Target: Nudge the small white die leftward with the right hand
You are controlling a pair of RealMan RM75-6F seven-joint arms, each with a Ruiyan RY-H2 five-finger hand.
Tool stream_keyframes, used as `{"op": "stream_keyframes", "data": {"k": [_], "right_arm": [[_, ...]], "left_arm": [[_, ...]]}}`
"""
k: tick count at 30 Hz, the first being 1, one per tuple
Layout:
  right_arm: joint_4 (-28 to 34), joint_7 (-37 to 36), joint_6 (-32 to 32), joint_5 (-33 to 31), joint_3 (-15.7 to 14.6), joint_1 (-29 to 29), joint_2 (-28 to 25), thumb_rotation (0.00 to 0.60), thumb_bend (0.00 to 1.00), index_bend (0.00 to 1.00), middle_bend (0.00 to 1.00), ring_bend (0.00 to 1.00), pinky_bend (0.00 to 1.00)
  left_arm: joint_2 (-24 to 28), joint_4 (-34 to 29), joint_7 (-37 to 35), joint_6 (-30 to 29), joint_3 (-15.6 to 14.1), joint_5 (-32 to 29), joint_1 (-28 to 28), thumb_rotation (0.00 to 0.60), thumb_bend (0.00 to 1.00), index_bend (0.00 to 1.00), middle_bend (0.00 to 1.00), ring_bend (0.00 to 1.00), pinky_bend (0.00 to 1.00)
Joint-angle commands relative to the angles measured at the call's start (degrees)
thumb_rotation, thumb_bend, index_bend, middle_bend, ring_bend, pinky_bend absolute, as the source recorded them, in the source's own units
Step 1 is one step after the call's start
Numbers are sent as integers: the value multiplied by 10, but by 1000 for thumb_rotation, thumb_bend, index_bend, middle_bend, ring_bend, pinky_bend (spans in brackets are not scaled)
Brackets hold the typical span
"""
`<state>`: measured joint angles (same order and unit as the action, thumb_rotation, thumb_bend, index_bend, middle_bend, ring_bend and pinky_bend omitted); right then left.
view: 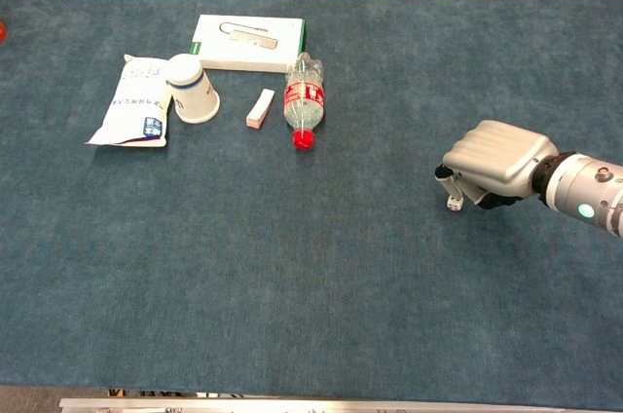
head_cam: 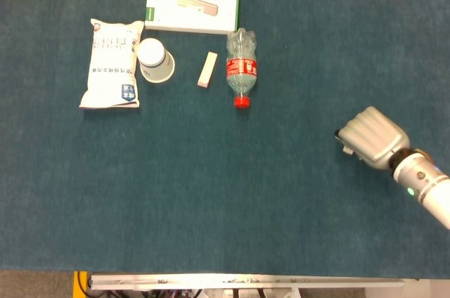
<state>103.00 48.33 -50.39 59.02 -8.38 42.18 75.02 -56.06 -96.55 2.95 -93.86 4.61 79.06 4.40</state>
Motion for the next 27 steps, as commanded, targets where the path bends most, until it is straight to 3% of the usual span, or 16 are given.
{"op": "stream_keyframes", "data": {"k": [1,14,27], "right_arm": [[9,0,-7,7,-6,-3,-6,600,994,505,1000,1000,979],[40,7,-41,26,-29,-24,-29,600,995,505,1000,1000,978],[17,12,-35,13,-32,-29,-14,600,994,505,1000,1000,978]], "left_arm": [[0,0,0,0,1,0,0,600,230,279,278,196,337],[0,2,1,5,1,-2,0,600,230,279,279,196,337],[0,3,-1,12,2,-6,-2,600,230,278,279,196,337]]}}
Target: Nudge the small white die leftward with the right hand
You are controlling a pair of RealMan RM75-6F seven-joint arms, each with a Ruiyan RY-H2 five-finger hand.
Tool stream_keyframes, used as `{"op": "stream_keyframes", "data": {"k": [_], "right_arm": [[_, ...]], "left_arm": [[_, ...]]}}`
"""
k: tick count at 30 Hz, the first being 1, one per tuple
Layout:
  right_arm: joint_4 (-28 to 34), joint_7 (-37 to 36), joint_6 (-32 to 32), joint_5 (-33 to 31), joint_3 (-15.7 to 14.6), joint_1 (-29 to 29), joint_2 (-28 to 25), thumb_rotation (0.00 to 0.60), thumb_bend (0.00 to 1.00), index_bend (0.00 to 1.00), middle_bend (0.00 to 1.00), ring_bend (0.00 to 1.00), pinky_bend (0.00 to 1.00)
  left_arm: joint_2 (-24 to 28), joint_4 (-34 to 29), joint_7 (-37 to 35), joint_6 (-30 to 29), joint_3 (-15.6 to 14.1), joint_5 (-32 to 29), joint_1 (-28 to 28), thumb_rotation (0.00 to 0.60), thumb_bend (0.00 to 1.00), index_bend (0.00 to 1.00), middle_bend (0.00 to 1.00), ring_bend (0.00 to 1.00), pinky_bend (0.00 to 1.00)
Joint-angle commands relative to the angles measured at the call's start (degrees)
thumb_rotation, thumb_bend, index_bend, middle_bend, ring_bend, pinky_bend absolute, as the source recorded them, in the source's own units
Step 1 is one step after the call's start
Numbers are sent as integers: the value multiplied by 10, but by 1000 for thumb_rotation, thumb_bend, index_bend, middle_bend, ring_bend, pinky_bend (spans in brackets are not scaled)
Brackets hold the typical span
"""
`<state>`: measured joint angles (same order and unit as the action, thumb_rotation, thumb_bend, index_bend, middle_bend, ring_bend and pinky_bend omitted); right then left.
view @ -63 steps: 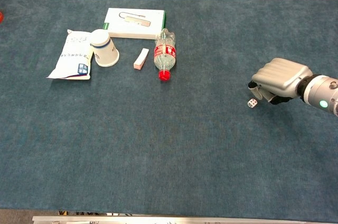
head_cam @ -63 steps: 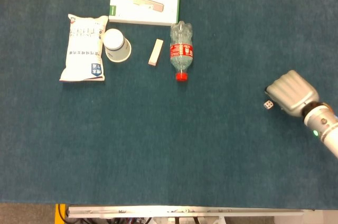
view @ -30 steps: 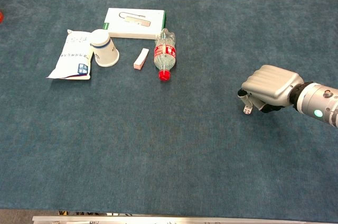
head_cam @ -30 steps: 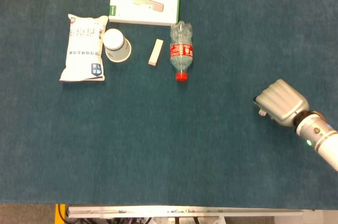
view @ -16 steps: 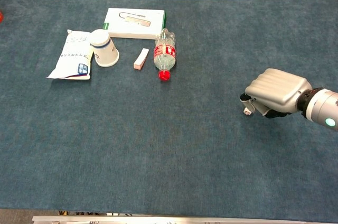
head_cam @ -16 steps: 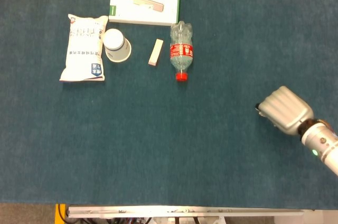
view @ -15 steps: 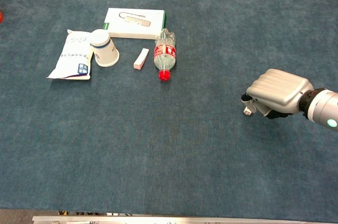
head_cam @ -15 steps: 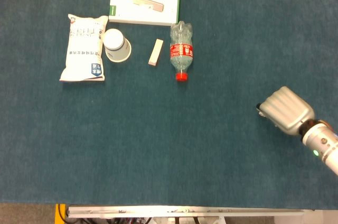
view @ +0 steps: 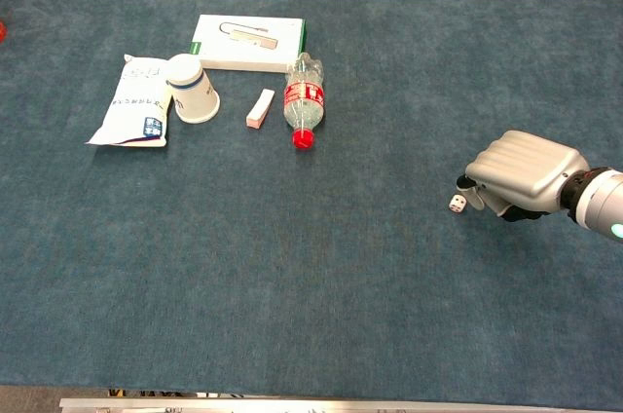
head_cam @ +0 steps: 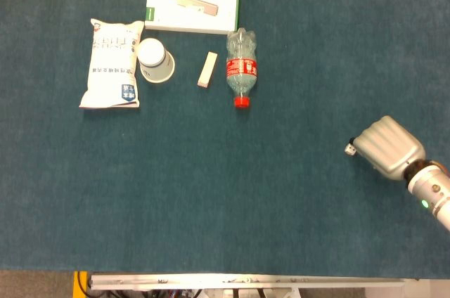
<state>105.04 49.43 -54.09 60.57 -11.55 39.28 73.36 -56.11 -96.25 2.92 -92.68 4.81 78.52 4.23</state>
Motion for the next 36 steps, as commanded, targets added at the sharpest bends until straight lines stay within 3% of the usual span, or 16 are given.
{"op": "stream_keyframes", "data": {"k": [1,36], "right_arm": [[-6,2,4,-4,0,0,6,600,994,505,1000,1000,978],[-46,-18,15,11,30,12,49,600,994,505,1000,1000,979]], "left_arm": [[0,0,-2,0,1,-1,0,600,230,278,279,196,337],[2,4,-15,-3,3,2,3,600,230,278,286,196,337]]}}
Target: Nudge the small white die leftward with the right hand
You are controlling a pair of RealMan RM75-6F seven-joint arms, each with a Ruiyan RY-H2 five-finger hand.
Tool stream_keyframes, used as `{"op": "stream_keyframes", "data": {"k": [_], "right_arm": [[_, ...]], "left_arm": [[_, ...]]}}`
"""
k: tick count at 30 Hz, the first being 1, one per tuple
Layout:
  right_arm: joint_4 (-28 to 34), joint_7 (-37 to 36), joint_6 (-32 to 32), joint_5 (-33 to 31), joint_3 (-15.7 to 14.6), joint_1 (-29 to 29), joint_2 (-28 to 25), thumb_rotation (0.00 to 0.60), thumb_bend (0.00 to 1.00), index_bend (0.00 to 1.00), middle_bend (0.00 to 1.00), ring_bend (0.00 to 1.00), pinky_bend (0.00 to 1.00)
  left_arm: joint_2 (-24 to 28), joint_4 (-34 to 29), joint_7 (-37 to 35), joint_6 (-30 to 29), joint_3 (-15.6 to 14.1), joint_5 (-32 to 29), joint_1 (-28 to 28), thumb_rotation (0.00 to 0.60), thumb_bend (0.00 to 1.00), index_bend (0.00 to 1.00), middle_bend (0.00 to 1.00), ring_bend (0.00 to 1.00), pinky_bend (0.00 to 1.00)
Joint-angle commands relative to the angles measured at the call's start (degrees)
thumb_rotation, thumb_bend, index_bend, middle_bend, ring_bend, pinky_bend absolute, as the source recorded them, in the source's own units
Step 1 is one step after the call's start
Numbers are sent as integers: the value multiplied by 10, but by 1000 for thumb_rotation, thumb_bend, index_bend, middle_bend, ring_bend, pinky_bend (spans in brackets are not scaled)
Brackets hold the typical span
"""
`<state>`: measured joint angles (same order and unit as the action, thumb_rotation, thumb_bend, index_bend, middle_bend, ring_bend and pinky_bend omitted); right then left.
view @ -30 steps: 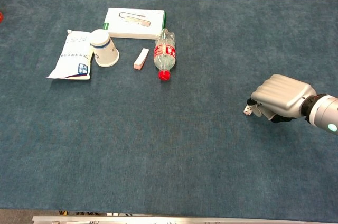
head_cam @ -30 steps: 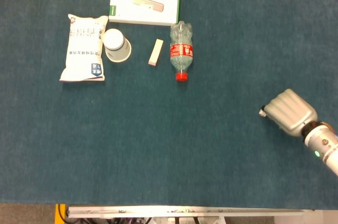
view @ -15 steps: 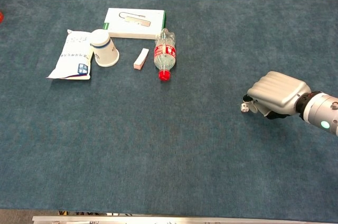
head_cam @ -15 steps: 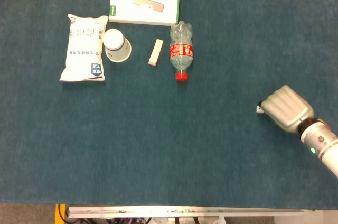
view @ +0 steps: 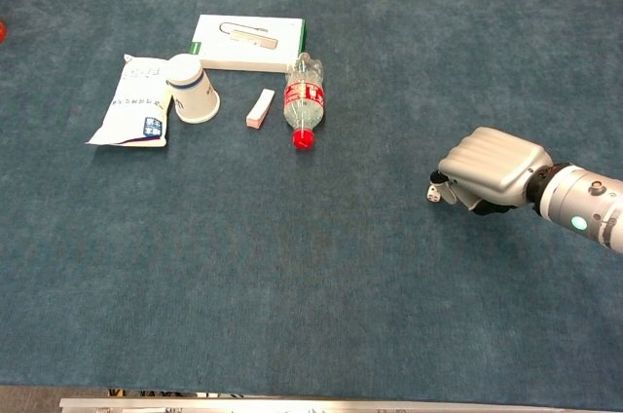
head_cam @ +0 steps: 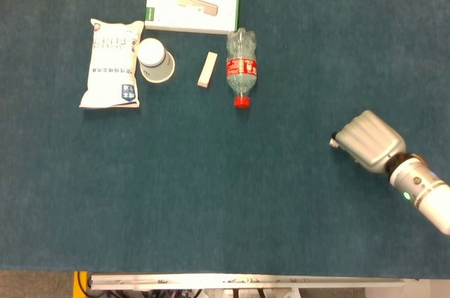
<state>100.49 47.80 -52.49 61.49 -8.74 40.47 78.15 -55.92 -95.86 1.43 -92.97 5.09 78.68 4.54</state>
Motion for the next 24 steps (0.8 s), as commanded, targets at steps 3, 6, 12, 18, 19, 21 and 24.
{"op": "stream_keyframes", "data": {"k": [3,6,12,18,19,21,24], "right_arm": [[-1,-4,-3,9,4,1,2,600,994,505,1000,1000,979],[-1,-7,-6,16,5,0,3,600,994,505,1000,1000,979],[-10,-14,-8,27,11,1,9,600,994,505,1000,1000,978],[-24,-14,-3,26,18,5,16,600,991,504,1000,1000,979],[-25,-16,-1,25,19,6,17,600,990,502,1000,1000,979],[-29,-18,5,23,22,9,17,600,989,498,1000,1000,979],[-32,-21,12,22,24,13,18,600,989,489,1000,1000,978]], "left_arm": [[0,0,0,0,0,0,0,600,230,278,286,196,337],[0,0,0,0,0,1,0,600,230,278,286,196,337],[0,-1,0,0,0,1,0,600,230,278,286,196,337],[1,-2,-2,-1,1,-1,1,600,230,278,287,196,337],[1,-2,-2,-1,2,-2,1,600,230,278,287,196,337],[1,-2,-2,-2,3,-5,2,600,230,278,288,196,337],[2,-2,-4,-3,4,-7,3,600,230,278,289,196,337]]}}
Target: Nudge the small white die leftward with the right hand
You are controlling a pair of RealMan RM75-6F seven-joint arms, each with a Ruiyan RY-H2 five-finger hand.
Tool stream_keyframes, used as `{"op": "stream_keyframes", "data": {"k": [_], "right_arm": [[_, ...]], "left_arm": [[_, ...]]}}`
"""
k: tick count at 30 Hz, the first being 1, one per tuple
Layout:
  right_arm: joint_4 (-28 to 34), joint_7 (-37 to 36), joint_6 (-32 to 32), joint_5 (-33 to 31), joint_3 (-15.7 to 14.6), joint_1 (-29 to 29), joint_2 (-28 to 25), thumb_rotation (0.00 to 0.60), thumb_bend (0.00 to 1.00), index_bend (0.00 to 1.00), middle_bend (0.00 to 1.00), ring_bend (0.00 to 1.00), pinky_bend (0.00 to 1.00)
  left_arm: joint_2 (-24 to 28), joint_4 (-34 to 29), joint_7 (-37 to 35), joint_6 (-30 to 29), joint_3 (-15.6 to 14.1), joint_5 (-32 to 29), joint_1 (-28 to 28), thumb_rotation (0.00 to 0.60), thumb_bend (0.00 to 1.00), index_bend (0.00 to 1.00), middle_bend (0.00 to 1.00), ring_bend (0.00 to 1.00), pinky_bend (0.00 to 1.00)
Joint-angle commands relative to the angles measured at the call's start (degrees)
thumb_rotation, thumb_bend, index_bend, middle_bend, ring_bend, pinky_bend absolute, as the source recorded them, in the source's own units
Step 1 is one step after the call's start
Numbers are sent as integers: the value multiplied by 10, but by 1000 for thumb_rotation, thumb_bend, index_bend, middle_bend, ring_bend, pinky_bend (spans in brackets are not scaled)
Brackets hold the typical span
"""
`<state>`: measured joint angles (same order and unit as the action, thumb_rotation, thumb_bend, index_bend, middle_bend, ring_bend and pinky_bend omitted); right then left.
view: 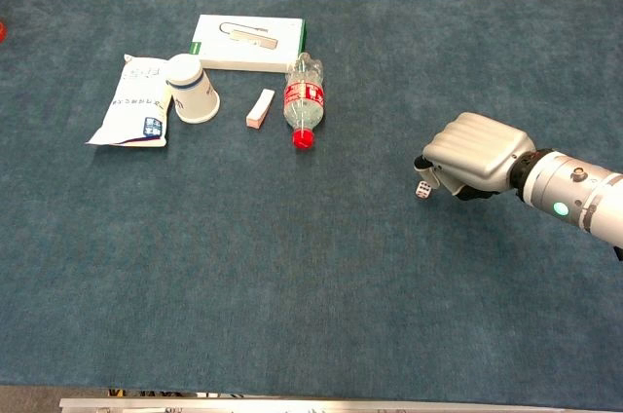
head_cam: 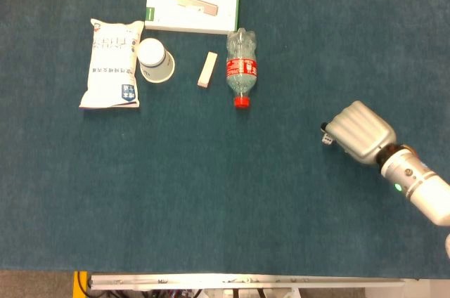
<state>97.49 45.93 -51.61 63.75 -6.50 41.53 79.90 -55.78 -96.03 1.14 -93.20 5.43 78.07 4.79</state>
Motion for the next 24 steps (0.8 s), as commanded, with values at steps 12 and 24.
{"op": "stream_keyframes", "data": {"k": [12,24], "right_arm": [[85,-38,-100,97,-27,-54,-95,600,970,487,970,887,916],[95,-119,-276,210,-43,-175,-171,600,342,479,457,430,569]], "left_arm": [[-1,1,7,2,-5,10,-2,600,230,278,289,196,337],[-12,3,25,18,-12,24,-13,600,230,278,289,196,337]]}}
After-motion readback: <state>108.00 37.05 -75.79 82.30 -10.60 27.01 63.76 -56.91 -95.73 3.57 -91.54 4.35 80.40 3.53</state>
